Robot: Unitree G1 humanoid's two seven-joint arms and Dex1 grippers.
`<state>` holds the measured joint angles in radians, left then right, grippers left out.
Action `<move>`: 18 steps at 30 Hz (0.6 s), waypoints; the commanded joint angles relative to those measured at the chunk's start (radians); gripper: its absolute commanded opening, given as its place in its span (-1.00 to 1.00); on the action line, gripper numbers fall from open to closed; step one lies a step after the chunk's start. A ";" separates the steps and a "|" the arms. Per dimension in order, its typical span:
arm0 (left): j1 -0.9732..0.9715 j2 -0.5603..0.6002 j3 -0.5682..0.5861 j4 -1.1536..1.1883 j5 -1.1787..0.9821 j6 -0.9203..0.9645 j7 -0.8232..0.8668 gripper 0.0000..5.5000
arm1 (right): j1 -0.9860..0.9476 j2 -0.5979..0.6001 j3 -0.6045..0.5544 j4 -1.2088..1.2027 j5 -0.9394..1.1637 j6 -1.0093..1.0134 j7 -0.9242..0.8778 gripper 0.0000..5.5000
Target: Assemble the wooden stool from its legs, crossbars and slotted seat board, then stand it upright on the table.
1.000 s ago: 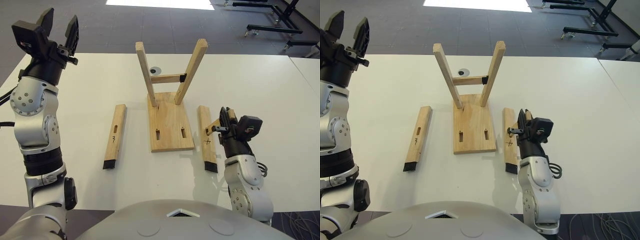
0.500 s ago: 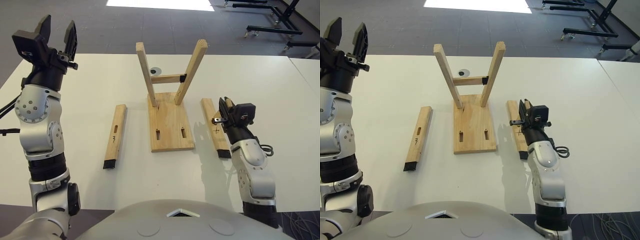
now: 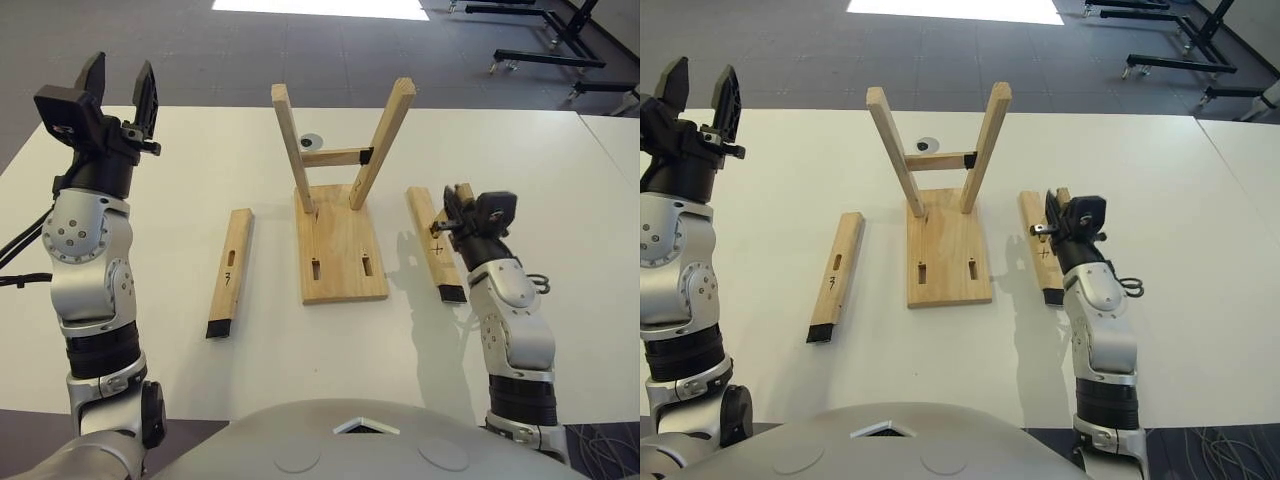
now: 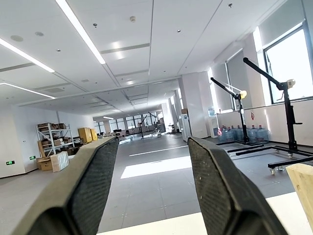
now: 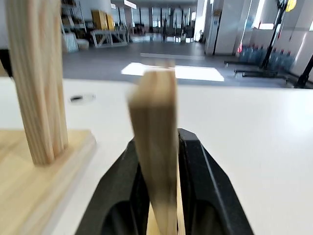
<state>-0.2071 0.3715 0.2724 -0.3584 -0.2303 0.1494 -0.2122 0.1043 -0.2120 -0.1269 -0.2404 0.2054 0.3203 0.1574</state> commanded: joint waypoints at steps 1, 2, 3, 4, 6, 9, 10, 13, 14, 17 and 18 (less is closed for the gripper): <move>0.010 0.001 0.008 -0.015 -0.004 0.003 0.001 -0.06 | -0.069 -0.036 -0.045 0.001 0.039 0.001 0.039 -0.44; 0.012 0.001 0.010 -0.012 -0.004 0.000 -0.001 -0.06 | -0.081 -0.040 -0.055 0.000 0.046 0.002 0.045 -0.37; 0.011 0.002 0.012 -0.010 -0.003 -0.002 -0.002 -0.06 | -0.090 -0.043 -0.061 -0.006 0.056 0.003 0.052 -0.31; 0.009 0.003 0.014 -0.007 -0.003 -0.004 -0.003 -0.06 | -0.096 -0.043 -0.065 -0.013 0.064 0.005 0.056 -0.27; 0.002 0.006 0.017 0.000 -0.003 -0.008 -0.007 -0.06 | -0.114 -0.046 -0.070 -0.041 0.080 0.017 0.062 -0.11; 0.005 0.014 0.022 0.008 0.001 -0.015 -0.014 -0.06 | -0.230 -0.060 -0.098 -0.091 0.150 0.096 0.052 0.10; 0.006 0.017 0.022 0.013 0.004 -0.018 -0.018 -0.06 | -0.267 -0.061 -0.111 -0.112 0.184 0.124 0.049 0.19; 0.002 0.031 0.024 0.055 0.025 -0.029 -0.024 -0.06 | -0.363 -0.091 -0.147 -0.167 0.260 0.205 0.041 0.19; 0.002 0.034 0.027 0.063 0.025 -0.033 -0.025 -0.06 | -0.396 -0.100 -0.162 -0.173 0.279 0.225 0.032 0.19; 0.000 0.034 0.020 0.077 0.030 -0.041 -0.029 -0.06 | -0.458 -0.113 -0.186 -0.169 0.293 0.244 0.004 0.19; 0.002 0.032 0.018 0.076 0.031 -0.043 -0.029 -0.06 | -0.462 -0.115 -0.188 -0.169 0.295 0.248 0.000 0.19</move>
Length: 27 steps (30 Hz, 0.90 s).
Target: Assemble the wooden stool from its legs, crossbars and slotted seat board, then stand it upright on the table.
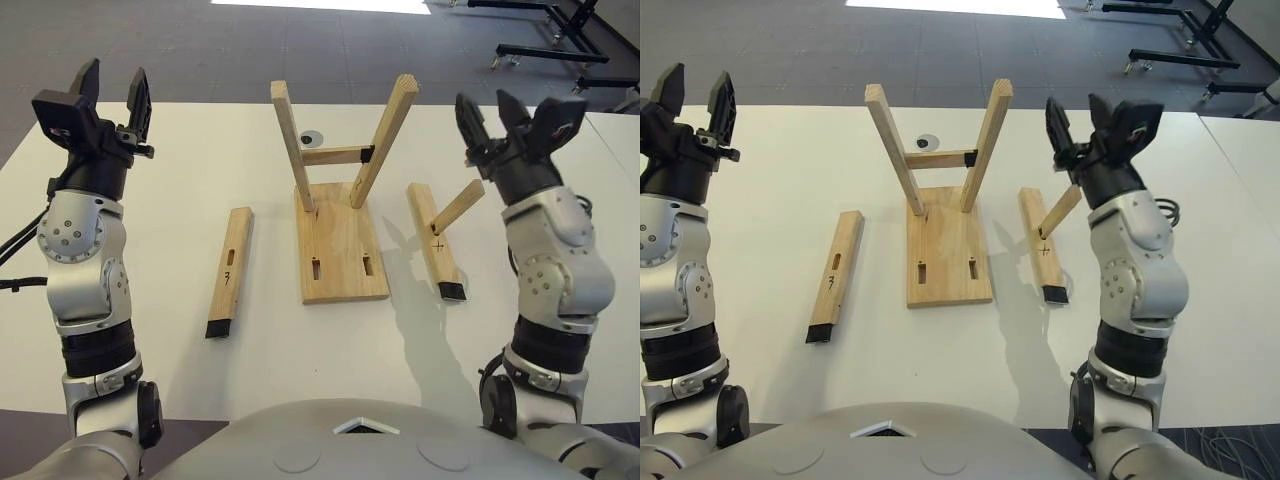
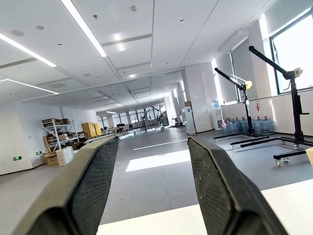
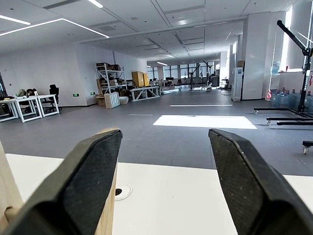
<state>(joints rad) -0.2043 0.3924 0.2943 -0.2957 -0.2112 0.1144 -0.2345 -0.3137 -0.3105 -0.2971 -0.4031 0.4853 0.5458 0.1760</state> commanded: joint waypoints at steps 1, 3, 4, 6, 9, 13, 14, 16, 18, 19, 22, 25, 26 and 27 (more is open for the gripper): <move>0.001 0.009 -0.007 0.014 0.014 -0.009 -0.006 -0.06 | -0.043 -0.020 -0.021 -0.004 0.016 0.026 -0.019 0.19; 0.008 0.006 -0.009 0.010 0.014 -0.010 -0.005 -0.06 | -0.048 -0.025 -0.031 0.000 0.022 0.034 -0.024 0.19; 0.010 0.006 -0.009 0.010 0.014 -0.011 -0.005 -0.06 | -0.053 -0.026 -0.034 0.001 0.025 0.038 -0.027 0.19; 0.015 0.004 -0.009 0.006 0.015 -0.010 -0.002 -0.06 | -0.048 -0.035 -0.025 -0.001 0.018 0.042 -0.017 0.19; 0.019 0.000 -0.011 0.000 0.016 -0.008 0.003 -0.06 | -0.025 -0.040 -0.003 -0.004 0.003 0.035 -0.008 0.19; 0.022 -0.004 -0.015 -0.006 0.017 -0.007 0.008 -0.06 | -0.048 -0.037 0.002 -0.006 0.011 0.044 -0.012 0.19; 0.024 -0.004 -0.015 -0.009 0.016 -0.006 0.010 -0.06 | -0.058 -0.040 -0.002 -0.008 0.018 0.052 -0.015 0.19; 0.030 -0.004 -0.011 -0.014 0.015 -0.006 0.012 -0.06 | -0.085 -0.048 -0.014 -0.006 0.033 0.065 -0.017 0.19; 0.035 -0.005 -0.009 -0.017 0.014 -0.005 0.014 -0.06 | -0.095 -0.051 -0.020 0.000 0.037 0.069 -0.018 0.19; 0.036 -0.005 -0.010 -0.019 0.014 -0.005 0.013 -0.06 | -0.097 -0.050 -0.025 0.003 0.040 0.072 -0.023 0.19; 0.037 -0.003 -0.010 -0.020 0.012 -0.002 0.012 -0.06 | -0.106 -0.050 -0.039 0.014 0.052 0.080 -0.031 0.19; 0.038 -0.001 -0.009 -0.022 0.010 -0.001 0.011 -0.06 | -0.096 -0.050 -0.039 0.003 0.059 0.086 -0.034 0.19; 0.036 0.001 -0.010 -0.022 0.008 0.001 0.009 -0.06 | -0.080 -0.050 -0.035 0.003 0.051 0.085 -0.036 0.19; 0.033 0.002 -0.011 -0.021 0.008 0.003 0.007 -0.06 | -0.044 -0.045 -0.010 0.031 0.034 0.079 -0.021 0.19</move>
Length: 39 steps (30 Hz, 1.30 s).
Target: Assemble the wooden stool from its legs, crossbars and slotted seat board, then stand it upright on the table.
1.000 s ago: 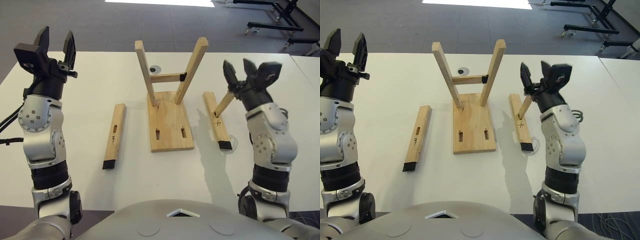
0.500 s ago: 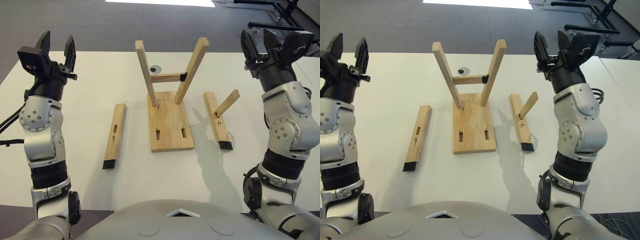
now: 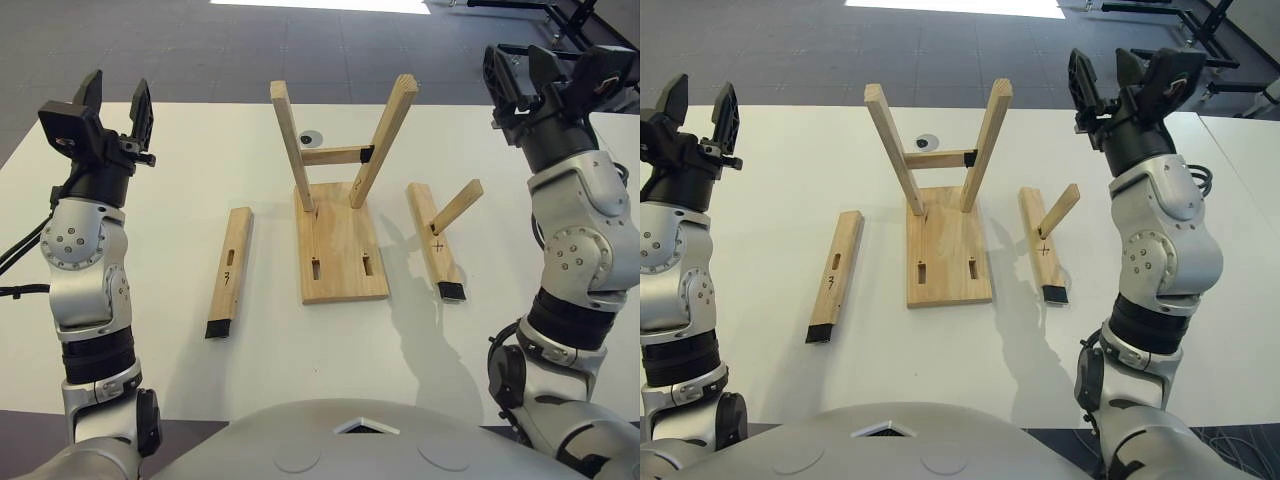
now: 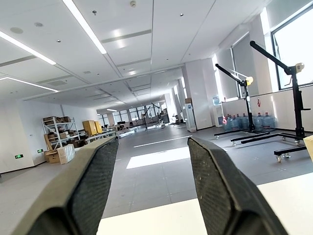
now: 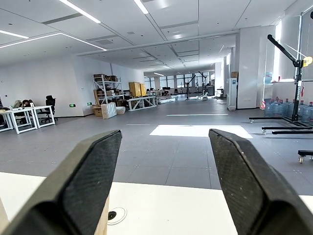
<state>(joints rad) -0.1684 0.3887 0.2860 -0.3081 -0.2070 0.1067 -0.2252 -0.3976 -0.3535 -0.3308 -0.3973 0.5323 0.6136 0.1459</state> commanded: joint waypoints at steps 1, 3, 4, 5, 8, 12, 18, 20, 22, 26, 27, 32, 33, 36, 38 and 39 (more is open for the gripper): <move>-0.008 0.006 -0.007 -0.007 0.003 0.012 -0.004 -0.06 | 0.085 -0.007 0.063 0.073 -0.049 0.007 0.028 0.19; -0.024 0.003 -0.025 0.005 0.003 0.014 -0.012 -0.06 | 0.199 -0.014 0.126 0.239 -0.142 -0.025 0.040 0.19; -0.028 0.002 -0.031 0.007 0.003 0.016 -0.015 -0.06 | 0.231 -0.012 0.133 0.304 -0.166 -0.034 0.040 0.19; -0.026 0.002 -0.034 0.004 0.002 0.020 -0.015 -0.06 | 0.247 -0.011 0.136 0.344 -0.181 -0.037 0.039 0.19; -0.011 0.006 -0.030 -0.001 -0.005 0.022 -0.019 -0.06 | 0.218 0.025 0.093 0.328 -0.119 -0.016 0.039 0.19; -0.009 -0.005 -0.043 -0.001 0.001 0.021 -0.013 -0.06 | 0.154 0.043 0.051 0.254 -0.060 -0.006 0.037 0.19; 0.001 -0.008 -0.043 0.000 0.001 0.016 -0.016 -0.06 | 0.063 0.031 -0.030 0.200 -0.034 -0.066 0.016 0.19; 0.002 -0.004 -0.041 -0.003 -0.001 0.018 -0.019 -0.06 | 0.072 0.038 -0.074 0.171 0.036 -0.020 0.015 0.19; 0.008 0.001 -0.035 -0.013 -0.003 0.022 -0.019 -0.06 | 0.141 0.054 -0.106 0.079 0.143 0.068 0.011 0.19; 0.065 0.002 -0.009 -0.077 -0.006 0.049 -0.006 -0.06 | 0.407 0.047 -0.027 -0.195 0.218 0.196 0.008 0.19; 0.087 -0.002 -0.004 -0.101 -0.005 0.059 -0.001 -0.06 | 0.492 0.044 -0.008 -0.260 0.220 0.218 0.006 0.19; 0.193 -0.027 -0.006 -0.203 -0.007 0.117 0.014 -0.06 | 0.790 -0.005 0.033 -0.451 0.222 0.265 0.035 0.19; 0.209 -0.028 -0.008 -0.226 -0.010 0.134 0.014 -0.06 | 0.836 -0.017 0.035 -0.477 0.214 0.263 0.041 0.19; 0.237 -0.028 -0.013 -0.276 -0.018 0.178 0.014 -0.06 | 0.945 -0.038 0.042 -0.526 0.190 0.249 0.059 0.19; 0.249 -0.028 -0.014 -0.301 -0.018 0.202 0.017 -0.06 | 0.994 -0.050 0.043 -0.540 0.183 0.234 0.077 0.19; 0.253 -0.029 -0.016 -0.313 -0.019 0.213 0.019 -0.06 | 1.016 -0.061 0.049 -0.542 0.168 0.221 0.092 0.19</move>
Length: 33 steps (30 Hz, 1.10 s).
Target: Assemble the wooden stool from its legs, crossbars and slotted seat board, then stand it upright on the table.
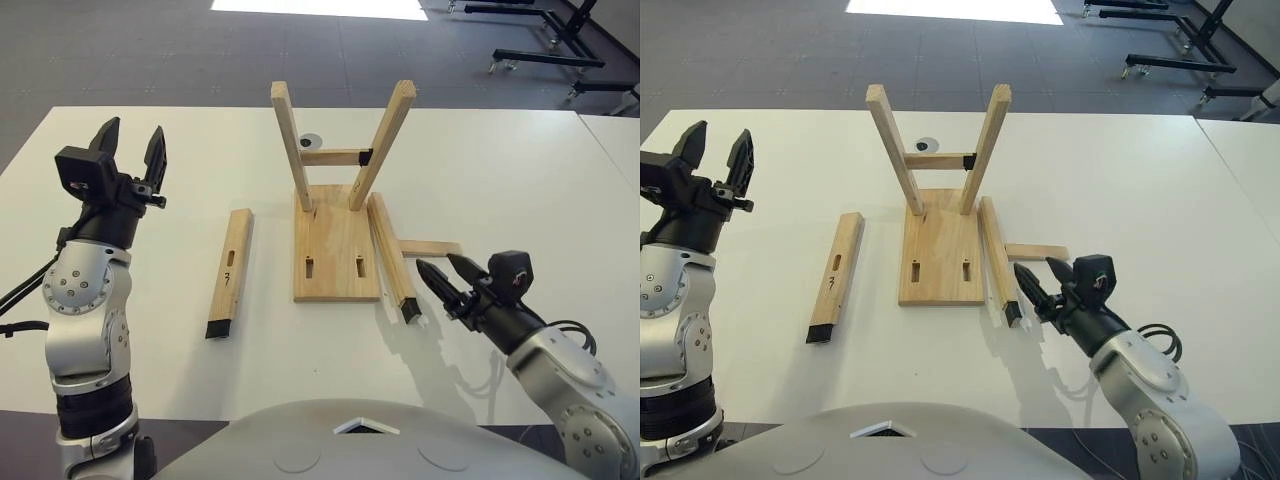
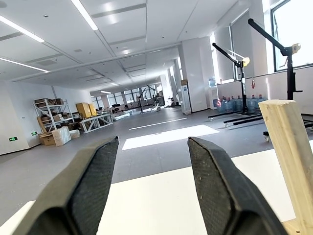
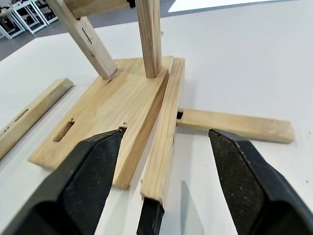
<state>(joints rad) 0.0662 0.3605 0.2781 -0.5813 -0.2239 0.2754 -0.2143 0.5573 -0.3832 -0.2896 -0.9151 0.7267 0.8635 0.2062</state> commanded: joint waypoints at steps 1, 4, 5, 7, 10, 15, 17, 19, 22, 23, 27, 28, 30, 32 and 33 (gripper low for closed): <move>0.027 -0.003 -0.007 -0.050 -0.004 0.052 0.008 -0.06 | 0.077 -0.040 0.025 -0.009 -0.062 -0.050 0.037 0.19; 0.028 -0.006 -0.023 -0.059 0.000 0.069 0.007 -0.06 | 0.091 -0.037 0.083 0.042 -0.147 -0.111 0.042 0.19; 0.020 -0.004 -0.029 -0.056 -0.002 0.073 0.003 -0.06 | 0.096 -0.027 0.109 0.050 -0.170 -0.129 0.037 0.19; 0.006 0.002 -0.036 -0.051 -0.004 0.078 -0.005 -0.06 | 0.094 -0.014 0.157 0.062 -0.211 -0.151 0.024 0.19; -0.004 0.006 -0.042 -0.040 -0.004 0.078 -0.011 -0.06 | 0.090 -0.012 0.216 0.063 -0.252 -0.159 0.017 0.19; -0.014 0.008 -0.055 -0.029 0.000 0.076 -0.020 -0.06 | 0.054 -0.009 0.272 0.087 -0.318 -0.128 -0.025 0.19; -0.031 0.010 -0.065 -0.015 -0.002 0.074 -0.028 -0.06 | 0.014 -0.005 0.279 0.128 -0.343 -0.097 -0.052 0.12; -0.047 0.013 -0.068 -0.001 -0.002 0.071 -0.034 -0.06 | -0.021 -0.009 0.274 0.154 -0.356 -0.060 -0.066 0.00; -0.054 0.016 -0.057 0.009 -0.002 0.063 -0.032 -0.06 | -0.052 -0.019 0.276 0.152 -0.348 -0.015 -0.055 -0.16; -0.052 0.015 -0.055 0.009 -0.001 0.061 -0.031 -0.06 | -0.060 -0.019 0.272 0.149 -0.344 -0.004 -0.050 -0.22; -0.041 0.006 -0.055 0.004 0.005 0.055 -0.021 -0.06 | -0.085 -0.036 0.256 0.165 -0.348 0.019 -0.026 -0.51; -0.041 0.003 -0.056 0.003 0.006 0.054 -0.018 -0.06 | -0.095 -0.042 0.251 0.175 -0.354 0.021 -0.021 -0.58; -0.037 -0.003 -0.057 0.002 0.009 0.050 -0.013 -0.06 | -0.118 -0.047 0.240 0.202 -0.361 0.018 -0.012 -0.62; -0.035 -0.006 -0.055 0.002 0.010 0.045 -0.009 -0.06 | -0.145 -0.050 0.223 0.226 -0.366 -0.009 -0.001 -0.62; -0.035 -0.007 -0.053 0.003 0.009 0.043 -0.007 -0.06 | -0.160 -0.057 0.215 0.241 -0.375 -0.034 0.008 -0.62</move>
<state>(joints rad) 0.0275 0.3582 0.2211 -0.5793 -0.2215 0.3243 -0.2267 0.4292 -0.4256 -0.0522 -0.6960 0.3661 0.8661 0.2038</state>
